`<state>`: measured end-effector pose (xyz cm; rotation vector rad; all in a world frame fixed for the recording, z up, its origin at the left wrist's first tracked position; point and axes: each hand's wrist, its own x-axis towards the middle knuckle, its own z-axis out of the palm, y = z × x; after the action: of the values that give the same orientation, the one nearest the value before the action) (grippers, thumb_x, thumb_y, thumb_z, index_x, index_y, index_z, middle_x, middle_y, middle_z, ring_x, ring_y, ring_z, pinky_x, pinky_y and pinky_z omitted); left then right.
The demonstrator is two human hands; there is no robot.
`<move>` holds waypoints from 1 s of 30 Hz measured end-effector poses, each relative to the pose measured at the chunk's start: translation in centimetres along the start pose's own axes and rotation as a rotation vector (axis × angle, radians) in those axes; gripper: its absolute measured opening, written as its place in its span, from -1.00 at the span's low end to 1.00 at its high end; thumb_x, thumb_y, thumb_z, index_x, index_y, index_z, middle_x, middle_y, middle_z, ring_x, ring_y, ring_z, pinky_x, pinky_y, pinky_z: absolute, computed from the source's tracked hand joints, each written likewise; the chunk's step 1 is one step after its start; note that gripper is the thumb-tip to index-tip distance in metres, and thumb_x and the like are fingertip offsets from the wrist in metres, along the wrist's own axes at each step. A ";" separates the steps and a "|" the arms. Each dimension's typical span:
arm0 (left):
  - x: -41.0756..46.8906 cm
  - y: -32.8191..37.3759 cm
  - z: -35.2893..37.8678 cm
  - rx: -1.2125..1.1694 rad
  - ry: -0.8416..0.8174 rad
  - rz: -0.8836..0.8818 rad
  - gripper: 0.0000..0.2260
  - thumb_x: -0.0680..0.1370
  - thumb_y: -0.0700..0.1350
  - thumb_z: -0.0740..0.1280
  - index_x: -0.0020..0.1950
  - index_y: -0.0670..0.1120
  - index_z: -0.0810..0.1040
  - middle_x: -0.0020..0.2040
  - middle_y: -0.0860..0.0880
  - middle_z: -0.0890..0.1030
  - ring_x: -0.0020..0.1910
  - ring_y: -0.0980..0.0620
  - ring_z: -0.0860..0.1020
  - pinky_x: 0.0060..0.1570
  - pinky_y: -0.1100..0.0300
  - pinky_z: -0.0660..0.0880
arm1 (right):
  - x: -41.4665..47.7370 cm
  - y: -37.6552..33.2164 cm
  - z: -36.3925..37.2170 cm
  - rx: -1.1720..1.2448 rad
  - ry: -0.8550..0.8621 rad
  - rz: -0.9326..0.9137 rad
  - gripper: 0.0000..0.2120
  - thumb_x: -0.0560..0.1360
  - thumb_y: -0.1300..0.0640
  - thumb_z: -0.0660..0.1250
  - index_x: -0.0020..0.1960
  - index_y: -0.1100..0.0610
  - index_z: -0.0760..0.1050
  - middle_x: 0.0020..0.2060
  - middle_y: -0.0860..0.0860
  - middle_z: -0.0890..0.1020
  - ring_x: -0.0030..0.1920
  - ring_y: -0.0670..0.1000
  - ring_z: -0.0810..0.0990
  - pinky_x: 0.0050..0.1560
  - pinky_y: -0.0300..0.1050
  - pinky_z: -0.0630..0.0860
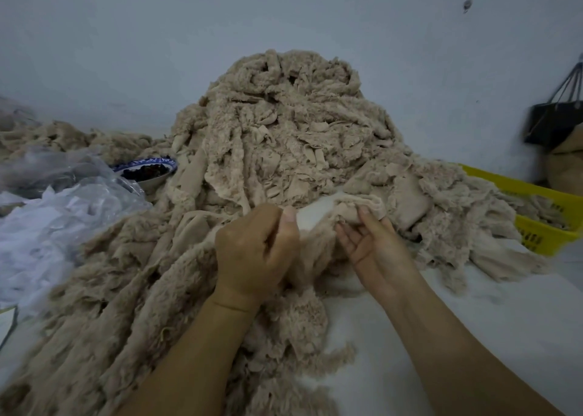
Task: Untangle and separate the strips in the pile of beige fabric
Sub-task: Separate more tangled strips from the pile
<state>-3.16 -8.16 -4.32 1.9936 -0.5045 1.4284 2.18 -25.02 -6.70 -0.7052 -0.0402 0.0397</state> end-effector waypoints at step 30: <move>-0.1 -2.4 0.5 -1.229 -0.365 -1.196 -0.87 0.41 -0.29 0.33 -0.26 -0.07 0.50 -0.28 -0.10 0.55 -0.34 0.04 0.51 -0.31 0.16 0.46 | -0.1 0.0 0.4 0.155 0.047 0.160 -0.89 0.44 0.23 0.39 -0.08 0.15 0.47 -0.27 0.05 0.55 -0.31 -0.06 0.52 -0.37 -0.24 0.52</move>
<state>-1.37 -6.75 -5.16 1.0528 -0.1427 -0.0876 2.08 -24.78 -6.41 -0.5530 0.0635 0.1778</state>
